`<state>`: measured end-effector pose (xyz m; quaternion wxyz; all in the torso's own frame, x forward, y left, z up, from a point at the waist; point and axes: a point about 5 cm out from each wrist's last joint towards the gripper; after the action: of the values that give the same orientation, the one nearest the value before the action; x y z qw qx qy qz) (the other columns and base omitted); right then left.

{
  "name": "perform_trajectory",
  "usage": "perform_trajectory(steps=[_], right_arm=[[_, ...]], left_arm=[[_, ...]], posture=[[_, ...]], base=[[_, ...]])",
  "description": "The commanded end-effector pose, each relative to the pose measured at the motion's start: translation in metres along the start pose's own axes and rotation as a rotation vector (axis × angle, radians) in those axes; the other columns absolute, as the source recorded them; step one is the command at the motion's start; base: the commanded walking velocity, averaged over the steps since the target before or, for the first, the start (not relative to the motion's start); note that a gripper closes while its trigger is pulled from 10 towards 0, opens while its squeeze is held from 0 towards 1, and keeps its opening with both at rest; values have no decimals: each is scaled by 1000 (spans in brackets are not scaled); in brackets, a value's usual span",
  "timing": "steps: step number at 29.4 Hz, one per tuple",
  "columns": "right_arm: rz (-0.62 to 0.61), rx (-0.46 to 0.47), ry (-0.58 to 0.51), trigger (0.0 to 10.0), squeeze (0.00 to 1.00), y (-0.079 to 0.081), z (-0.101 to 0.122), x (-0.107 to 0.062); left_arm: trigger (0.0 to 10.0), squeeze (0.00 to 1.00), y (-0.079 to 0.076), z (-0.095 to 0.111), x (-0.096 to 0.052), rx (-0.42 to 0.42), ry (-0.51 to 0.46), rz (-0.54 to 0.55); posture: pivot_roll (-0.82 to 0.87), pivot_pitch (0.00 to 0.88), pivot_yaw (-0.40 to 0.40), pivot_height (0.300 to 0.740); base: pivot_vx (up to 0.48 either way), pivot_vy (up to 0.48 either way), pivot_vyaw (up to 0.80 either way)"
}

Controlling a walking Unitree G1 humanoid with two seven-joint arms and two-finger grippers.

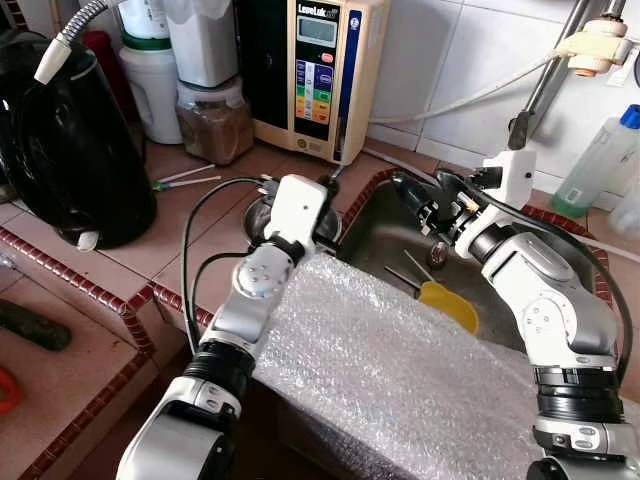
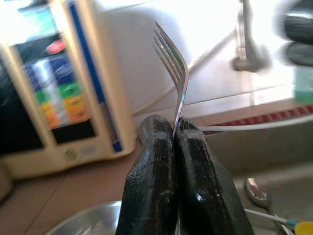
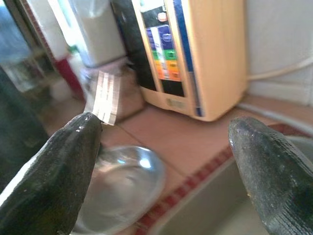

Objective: Kitchen organization

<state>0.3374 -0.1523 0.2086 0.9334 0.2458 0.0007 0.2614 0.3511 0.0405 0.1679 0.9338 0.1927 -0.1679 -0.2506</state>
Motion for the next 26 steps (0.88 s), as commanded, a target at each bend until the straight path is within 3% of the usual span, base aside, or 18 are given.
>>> perform_trajectory(steps=[1, 3, 6, 7, 8, 14, 15, 16, 26], right_arm=[[25, 48, 2, 10000, 0, 7, 3, 6], [36, 55, 15, 10000, 0, 10, 0, 8], [35, 65, 22, 10000, 0, 12, -3, 10], [26, 84, 19, 10000, 0, 12, -3, 13], [21, 89, 17, 10000, 0, 12, -3, 14], [-37, 90, 19, 10000, 0, 9, -5, 19], [-47, 87, 19, 3961, 0, 8, -5, 20], [-53, 82, 18, 0, 0, 7, -5, 20], [-166, 67, -18, 0, 0, -2, 4, 23]], left_arm=[[2039, 0, -11, 3, 1, 40, -23, -42], [2196, 0, -15, 4, 1, 64, -37, -49], [3725, 0, -20, 9, 1, 124, -73, -70], [7686, 0, -25, 13, 1, 190, -111, -89], [10000, 0, -27, 14, 1, 194, -118, -97], [10000, 0, -35, 14, 0, 203, -131, -110], [10000, 0, -35, 14, 0, 209, -136, -111], [10000, 0, -35, 14, 0, 212, -140, -109], [10000, 0, -31, 8, -2, 267, -103, -69]], posture=[[31, 0, -10, 740], [32, 0, -8, 740], [33, 0, -8, 740], [34, 0, -8, 740], [34, 0, -8, 740], [34, 0, -7, 740], [35, 0, -8, 740], [35, 0, -8, 740], [39, 0, -11, 740]], base=[[0, 0, 0], [0, 0, 0], [0, 0, 0], [0, 0, 0], [0, 0, 0], [0, 0, 0], [0, 0, 0], [0, 0, 0], [0, 0, 0]])
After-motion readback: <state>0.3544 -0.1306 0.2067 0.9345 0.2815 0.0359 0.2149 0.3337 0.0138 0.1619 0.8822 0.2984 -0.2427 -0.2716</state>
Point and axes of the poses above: a point about 5 cm out from each wrist's last joint towards the gripper, its own x axis pointing out of the wrist towards the gripper, its own z axis along the axis of the wrist's last joint, y = z × x, and after that the axes turned 9 degrees about x, right-handed
